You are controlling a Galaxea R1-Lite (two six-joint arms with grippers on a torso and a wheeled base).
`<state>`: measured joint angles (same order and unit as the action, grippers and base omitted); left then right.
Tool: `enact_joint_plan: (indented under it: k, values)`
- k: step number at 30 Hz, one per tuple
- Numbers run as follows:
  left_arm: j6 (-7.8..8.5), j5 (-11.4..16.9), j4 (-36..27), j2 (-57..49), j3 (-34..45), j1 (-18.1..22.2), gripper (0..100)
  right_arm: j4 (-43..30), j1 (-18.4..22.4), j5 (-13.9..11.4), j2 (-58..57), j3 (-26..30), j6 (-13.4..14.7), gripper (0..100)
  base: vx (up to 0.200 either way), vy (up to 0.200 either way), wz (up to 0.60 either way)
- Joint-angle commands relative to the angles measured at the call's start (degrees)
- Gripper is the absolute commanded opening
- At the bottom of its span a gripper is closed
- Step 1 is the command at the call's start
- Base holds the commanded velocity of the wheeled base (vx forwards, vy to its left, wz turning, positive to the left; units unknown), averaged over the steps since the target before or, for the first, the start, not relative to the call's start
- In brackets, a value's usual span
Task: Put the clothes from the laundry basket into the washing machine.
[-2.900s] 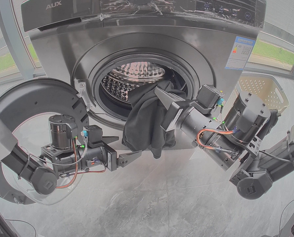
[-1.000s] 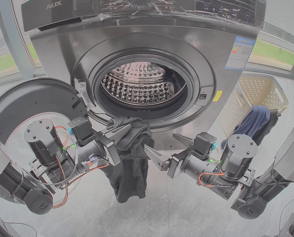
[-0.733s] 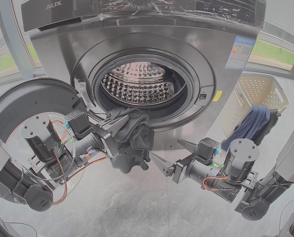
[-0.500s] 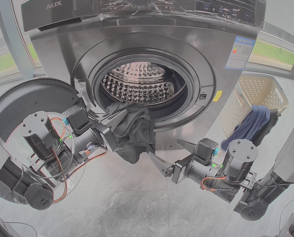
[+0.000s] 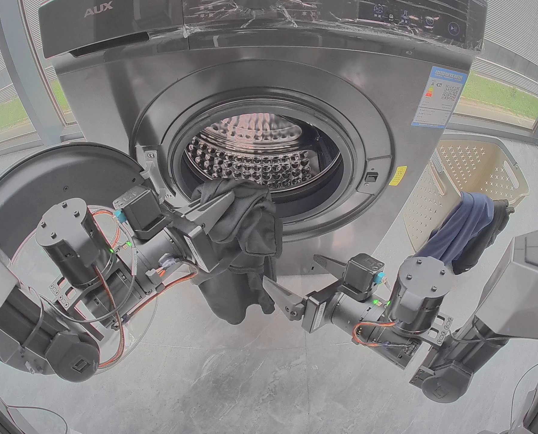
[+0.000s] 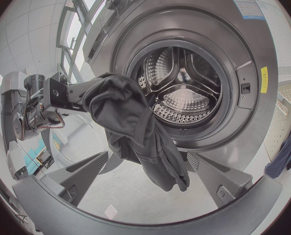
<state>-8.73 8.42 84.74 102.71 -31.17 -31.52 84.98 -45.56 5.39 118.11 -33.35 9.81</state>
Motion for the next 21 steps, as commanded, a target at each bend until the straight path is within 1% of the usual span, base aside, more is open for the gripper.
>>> enact_joint_plan:
  k: [1,4,9,11,13,14,18,21]
  values:
    - [-0.68,-0.3,0.0,-0.3,-0.5,-0.2,0,1.5,0.3,-0.3,3.7,-0.3,0.0,100,0.000,0.000,0.00]
    - [-0.76,-0.4,0.0,-0.5,-0.6,-0.3,0,2.2,0.4,-0.6,5.5,-1.3,0.0,100,0.000,0.000,0.00]
    - [-0.85,-0.4,0.0,-0.8,-0.4,-0.5,0,2.6,0.9,-1.1,10.9,-6.3,0.1,100,0.000,0.000,0.00]
    - [-0.85,-0.4,0.1,-0.8,-0.2,-0.5,0,2.6,1.3,-1.8,12.5,-8.7,0.0,100,0.000,0.000,0.00]
    - [-0.85,-0.4,0.1,-0.8,-0.2,-0.5,0,2.6,1.7,-2.2,13.3,-9.8,0.0,100,0.000,0.000,0.00]
    - [-0.85,-0.4,0.2,-0.8,-0.2,-0.5,0,2.5,2.3,-2.9,14.3,-11.9,0.0,100,0.000,0.000,0.00]
    - [-0.94,-0.4,0.9,-0.6,-0.1,-0.6,0,2.5,4.0,-4.2,16.8,-15.6,0.0,100,0.000,0.000,0.00]
    - [-0.94,-0.4,0.9,-0.5,0.0,-0.6,0,2.5,4.8,-4.7,18.3,-17.9,-0.1,100,0.000,0.000,0.00]
